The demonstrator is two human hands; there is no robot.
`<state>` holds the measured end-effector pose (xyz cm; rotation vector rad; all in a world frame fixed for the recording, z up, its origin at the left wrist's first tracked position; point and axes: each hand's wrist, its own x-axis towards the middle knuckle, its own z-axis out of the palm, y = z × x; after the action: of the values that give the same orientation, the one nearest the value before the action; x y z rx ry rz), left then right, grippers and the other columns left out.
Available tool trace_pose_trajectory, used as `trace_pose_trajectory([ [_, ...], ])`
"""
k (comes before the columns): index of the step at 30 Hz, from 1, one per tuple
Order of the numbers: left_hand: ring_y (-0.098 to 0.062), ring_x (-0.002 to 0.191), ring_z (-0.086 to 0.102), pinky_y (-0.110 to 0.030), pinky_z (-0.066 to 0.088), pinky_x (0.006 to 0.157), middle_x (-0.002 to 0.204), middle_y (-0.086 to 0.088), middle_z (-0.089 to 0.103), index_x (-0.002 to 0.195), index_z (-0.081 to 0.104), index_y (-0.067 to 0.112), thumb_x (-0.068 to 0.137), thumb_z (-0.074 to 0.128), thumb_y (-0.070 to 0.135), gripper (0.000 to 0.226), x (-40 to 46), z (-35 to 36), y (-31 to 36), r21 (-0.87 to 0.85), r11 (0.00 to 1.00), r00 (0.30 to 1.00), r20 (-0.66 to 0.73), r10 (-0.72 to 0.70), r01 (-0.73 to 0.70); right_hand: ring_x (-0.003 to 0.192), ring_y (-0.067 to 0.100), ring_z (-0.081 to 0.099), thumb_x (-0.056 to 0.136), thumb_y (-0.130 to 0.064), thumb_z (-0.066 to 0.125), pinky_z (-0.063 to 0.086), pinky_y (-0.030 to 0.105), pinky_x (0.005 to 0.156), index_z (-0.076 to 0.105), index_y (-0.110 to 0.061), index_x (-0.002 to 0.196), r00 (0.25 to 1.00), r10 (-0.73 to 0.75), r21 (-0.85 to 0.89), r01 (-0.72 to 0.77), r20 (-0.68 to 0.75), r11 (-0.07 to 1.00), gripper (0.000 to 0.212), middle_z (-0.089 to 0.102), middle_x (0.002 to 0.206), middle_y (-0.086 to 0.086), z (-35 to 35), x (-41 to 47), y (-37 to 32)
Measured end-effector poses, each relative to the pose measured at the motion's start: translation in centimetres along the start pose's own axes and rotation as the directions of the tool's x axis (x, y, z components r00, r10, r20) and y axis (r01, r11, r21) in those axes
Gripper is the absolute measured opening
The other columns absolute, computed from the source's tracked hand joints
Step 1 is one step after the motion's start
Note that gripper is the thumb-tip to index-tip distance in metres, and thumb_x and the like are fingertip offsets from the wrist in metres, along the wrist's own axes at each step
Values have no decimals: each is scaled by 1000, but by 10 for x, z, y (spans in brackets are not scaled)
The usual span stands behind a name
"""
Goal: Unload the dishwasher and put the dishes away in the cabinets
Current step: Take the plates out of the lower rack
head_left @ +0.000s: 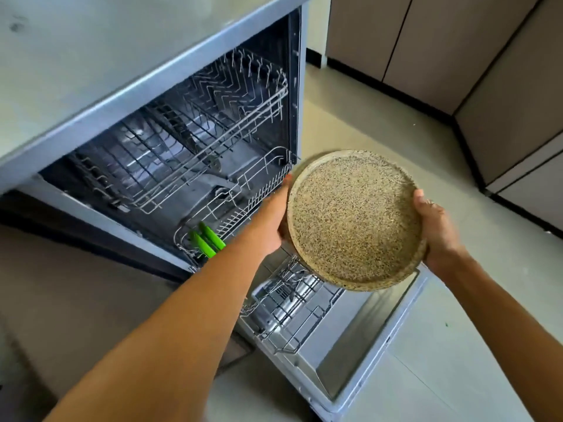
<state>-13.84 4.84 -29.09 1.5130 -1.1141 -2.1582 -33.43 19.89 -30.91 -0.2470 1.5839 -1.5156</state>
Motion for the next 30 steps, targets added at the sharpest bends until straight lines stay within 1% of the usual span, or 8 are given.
trace_pose_trajectory([
  [2, -24, 85, 66, -34, 54, 71, 92, -9, 71, 95, 66, 16, 89, 53, 54, 41, -28, 8, 16, 54, 997, 995, -79, 59, -55, 76, 21, 73, 97, -45, 38, 59, 37, 58, 62, -14, 100, 1000, 15, 35, -16, 15, 999, 39, 74, 88, 7, -1, -24, -10],
  [5, -20, 72, 58, -23, 42, 52, 90, -8, 64, 103, 59, 8, 95, 50, 43, 37, -75, 10, 43, 188, 968, 958, -205, 202, -164, 84, 20, 71, 96, -44, 42, 56, 40, 74, 62, -15, 99, 999, -44, 41, 44, -9, 998, 36, 73, 95, 5, 8, -65, -37],
  [10, -18, 64, 54, -24, 40, 52, 74, -5, 55, 94, 56, 6, 100, 43, 31, 29, -165, -12, 90, 331, 908, 932, -163, 324, -257, 74, 13, 71, 96, -42, 43, 53, 34, 70, 61, -16, 97, 994, -109, 88, 108, 8, 990, 31, 74, 82, -2, 43, -139, -87],
  [15, -24, 78, 63, -33, 53, 67, 92, -11, 67, 94, 63, 10, 98, 38, 25, 29, -256, -81, 109, 405, 869, 912, -167, 375, -283, 70, 16, 71, 93, -41, 50, 52, 34, 71, 63, -15, 96, 985, -152, 74, 146, 85, 987, 29, 73, 81, 0, 102, -212, -118],
  [19, -28, 89, 68, -35, 52, 77, 98, -14, 71, 102, 68, 13, 95, 47, 37, 33, -325, -168, 74, 284, 923, 921, -217, 324, -258, 57, 11, 68, 97, -32, 47, 53, 21, 52, 62, -15, 88, 965, -133, -5, 138, 224, 990, 25, 72, 65, -4, 170, -269, -113],
  [21, -28, 93, 66, -35, 48, 77, 106, -15, 69, 103, 67, 15, 95, 48, 44, 36, -356, -206, 52, 227, 939, 901, -293, 320, -260, 58, 12, 70, 98, -31, 44, 53, 20, 47, 63, -12, 95, 948, -69, -36, 84, 311, 996, 27, 73, 69, -1, 202, -293, -99],
  [24, -23, 96, 65, -36, 50, 85, 104, -7, 70, 99, 64, 19, 98, 44, 40, 29, -399, -265, 16, 122, 948, 844, -434, 316, -292, 80, 22, 73, 96, -37, 45, 58, 31, 58, 64, -12, 109, 908, 22, -80, 13, 419, 997, 34, 75, 94, 8, 252, -323, -68],
  [30, -30, 96, 67, -48, 55, 84, 104, -9, 71, 111, 61, 18, 99, 44, 37, 28, -446, -370, -72, -223, 923, 724, -685, 79, -313, 94, 30, 67, 97, -39, 43, 54, 43, 76, 63, -16, 112, 836, 215, -179, -143, 504, 973, 34, 72, 102, 10, 331, -366, 9],
])
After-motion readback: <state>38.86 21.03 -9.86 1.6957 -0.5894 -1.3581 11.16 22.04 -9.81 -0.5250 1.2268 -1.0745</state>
